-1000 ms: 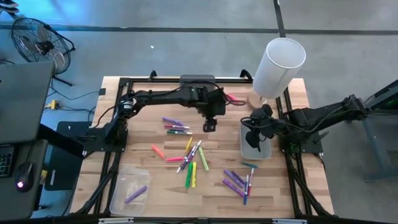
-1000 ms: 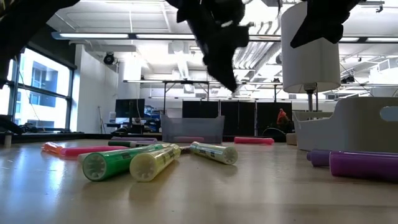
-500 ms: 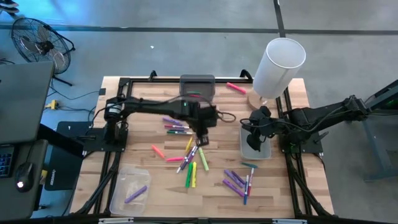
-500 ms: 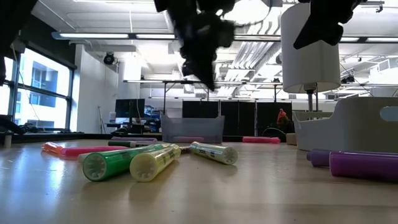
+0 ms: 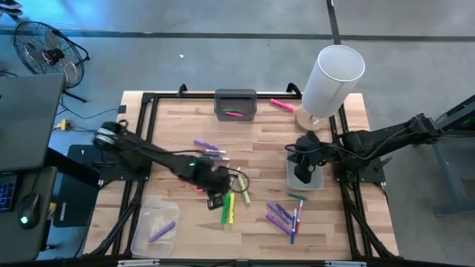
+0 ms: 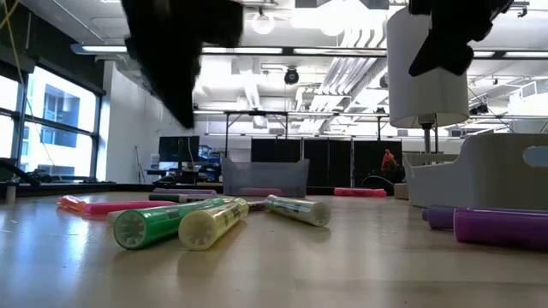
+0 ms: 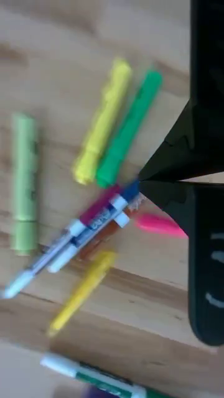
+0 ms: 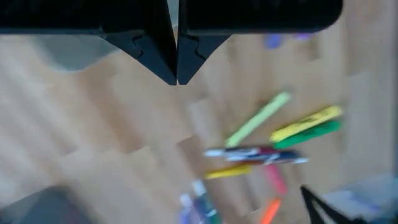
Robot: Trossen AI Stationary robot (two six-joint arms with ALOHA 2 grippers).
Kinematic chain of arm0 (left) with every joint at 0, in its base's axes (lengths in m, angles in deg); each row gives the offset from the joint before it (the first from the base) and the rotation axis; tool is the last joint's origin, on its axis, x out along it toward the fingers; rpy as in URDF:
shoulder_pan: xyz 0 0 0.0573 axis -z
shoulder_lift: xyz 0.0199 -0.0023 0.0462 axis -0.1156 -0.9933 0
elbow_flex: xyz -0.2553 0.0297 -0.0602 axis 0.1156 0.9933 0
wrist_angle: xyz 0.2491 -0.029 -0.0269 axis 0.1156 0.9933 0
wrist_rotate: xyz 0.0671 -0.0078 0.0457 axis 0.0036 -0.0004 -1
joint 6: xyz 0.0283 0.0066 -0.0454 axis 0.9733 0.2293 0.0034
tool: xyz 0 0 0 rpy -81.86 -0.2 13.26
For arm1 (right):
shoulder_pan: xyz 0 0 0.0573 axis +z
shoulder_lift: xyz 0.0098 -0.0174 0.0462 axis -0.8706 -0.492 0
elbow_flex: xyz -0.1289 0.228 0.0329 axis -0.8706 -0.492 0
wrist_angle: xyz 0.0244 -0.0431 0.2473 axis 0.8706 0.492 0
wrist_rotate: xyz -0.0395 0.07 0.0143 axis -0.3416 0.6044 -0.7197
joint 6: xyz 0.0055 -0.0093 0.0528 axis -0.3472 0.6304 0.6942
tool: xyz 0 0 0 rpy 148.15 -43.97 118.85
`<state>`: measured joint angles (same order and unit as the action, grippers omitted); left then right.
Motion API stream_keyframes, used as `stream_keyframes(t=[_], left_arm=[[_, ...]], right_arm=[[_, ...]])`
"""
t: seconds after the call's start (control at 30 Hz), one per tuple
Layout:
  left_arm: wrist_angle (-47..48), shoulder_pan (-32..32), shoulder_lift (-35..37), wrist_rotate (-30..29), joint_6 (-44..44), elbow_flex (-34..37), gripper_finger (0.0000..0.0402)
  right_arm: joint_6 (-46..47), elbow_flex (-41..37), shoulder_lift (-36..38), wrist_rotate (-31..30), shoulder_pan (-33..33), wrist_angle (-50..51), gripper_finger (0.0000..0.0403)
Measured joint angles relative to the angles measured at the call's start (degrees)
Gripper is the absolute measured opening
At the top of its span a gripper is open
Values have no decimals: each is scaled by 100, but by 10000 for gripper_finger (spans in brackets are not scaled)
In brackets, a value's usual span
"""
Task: Pick & Place Markers
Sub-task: Put the top purple highlighter pen into the transparent bin
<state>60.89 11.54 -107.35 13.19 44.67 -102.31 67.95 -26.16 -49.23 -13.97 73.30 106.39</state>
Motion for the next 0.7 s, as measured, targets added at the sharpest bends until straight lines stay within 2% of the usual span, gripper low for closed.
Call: stream_keyframes(t=[0.1, 0.2, 0.27, 0.33, 0.4, 0.47, 0.6, 0.7], left_arm=[[123, 216, 806, -342, -329, 761, 1], [-241, 268, 1628, -584, -387, 1454, 1], [-216, 258, 2261, -627, -353, 1950, 1], [-288, 240, 2906, -697, -226, 2366, 0], [-303, 196, 3529, -730, -86, 2780, 0], [-294, 163, 4147, -733, 25, 3144, 0], [-282, 130, 5340, -916, 144, 3725, 0], [-346, 131, 6065, -944, 330, 4011, 0]], right_arm=[[26, -347, -16, 429, 5, -826, 0], [184, -707, -54, 628, 3, -1769, 0], [335, -786, -126, 494, 35, -2080, 0], [458, -679, -298, -15, 163, -2061, 0], [490, -427, -569, -553, 281, -2045, 0], [486, -6, -940, -819, 327, -2032, 0], [256, 1170, -1988, -1041, 226, -1601, 0], [6, 2235, -2895, -1029, 59, -910, 0]])
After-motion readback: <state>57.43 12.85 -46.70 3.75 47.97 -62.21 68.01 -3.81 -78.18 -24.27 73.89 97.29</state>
